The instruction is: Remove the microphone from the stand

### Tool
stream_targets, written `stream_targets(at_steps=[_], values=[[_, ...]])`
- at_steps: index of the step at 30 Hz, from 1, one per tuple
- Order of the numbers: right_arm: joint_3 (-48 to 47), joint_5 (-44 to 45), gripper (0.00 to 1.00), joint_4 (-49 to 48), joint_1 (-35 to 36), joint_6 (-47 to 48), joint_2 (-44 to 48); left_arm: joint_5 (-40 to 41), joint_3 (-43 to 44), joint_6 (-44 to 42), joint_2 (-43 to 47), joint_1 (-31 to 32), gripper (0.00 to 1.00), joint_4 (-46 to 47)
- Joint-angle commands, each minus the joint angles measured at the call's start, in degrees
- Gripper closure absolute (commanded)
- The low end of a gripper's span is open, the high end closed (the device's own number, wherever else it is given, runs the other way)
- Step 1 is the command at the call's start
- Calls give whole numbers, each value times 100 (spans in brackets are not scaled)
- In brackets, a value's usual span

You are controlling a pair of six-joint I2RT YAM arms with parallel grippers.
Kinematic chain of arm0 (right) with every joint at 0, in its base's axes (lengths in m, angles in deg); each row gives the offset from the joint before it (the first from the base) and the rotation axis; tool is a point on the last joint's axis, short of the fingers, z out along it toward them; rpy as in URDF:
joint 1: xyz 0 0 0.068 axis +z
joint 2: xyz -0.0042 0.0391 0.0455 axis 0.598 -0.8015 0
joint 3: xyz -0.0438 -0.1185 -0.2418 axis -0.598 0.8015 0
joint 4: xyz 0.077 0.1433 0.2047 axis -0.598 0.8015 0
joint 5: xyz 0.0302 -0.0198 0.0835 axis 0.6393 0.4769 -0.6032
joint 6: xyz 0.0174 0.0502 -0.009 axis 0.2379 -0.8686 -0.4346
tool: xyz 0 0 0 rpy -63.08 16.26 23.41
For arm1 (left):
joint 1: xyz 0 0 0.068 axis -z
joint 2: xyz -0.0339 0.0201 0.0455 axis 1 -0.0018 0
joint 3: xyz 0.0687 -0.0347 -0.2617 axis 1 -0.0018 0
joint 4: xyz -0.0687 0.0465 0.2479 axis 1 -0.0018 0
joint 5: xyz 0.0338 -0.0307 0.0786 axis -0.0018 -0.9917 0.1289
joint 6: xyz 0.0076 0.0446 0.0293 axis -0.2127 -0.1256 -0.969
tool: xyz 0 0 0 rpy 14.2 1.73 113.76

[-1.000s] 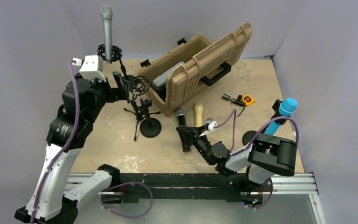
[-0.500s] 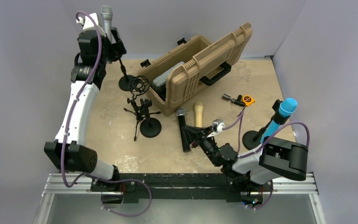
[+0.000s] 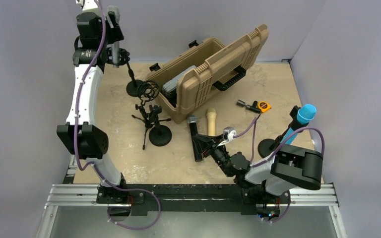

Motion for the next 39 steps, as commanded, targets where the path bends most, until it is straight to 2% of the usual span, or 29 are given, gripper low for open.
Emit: stream_targets(at_steps=[1,7,11,16,26,31,35,39], values=[[-281,27,72,-935,-22,107,-126,-176,404,-198,-335,-17,27,137],[-305,24,72,-912,-22,106,-162,-279,461,-210,-557,-13,36,113],[-318,33,72,-900,-22,109,-178,-206,493,-210,-641,-17,49,185],[-348,34,72,-865,-17,117,-199,-486,725,-227,-649,-9,57,348],[-397,25,72,-812,-21,112,-245,-551,1305,-298,-707,13,70,812],[-449,22,72,-792,-20,129,-289,-38,1508,-321,-457,105,71,926],[-478,40,73,-777,-18,143,-328,-125,1035,353,353,106,72,918],[-432,75,73,-835,-13,139,-258,-868,-687,1657,1820,106,72,1380]])
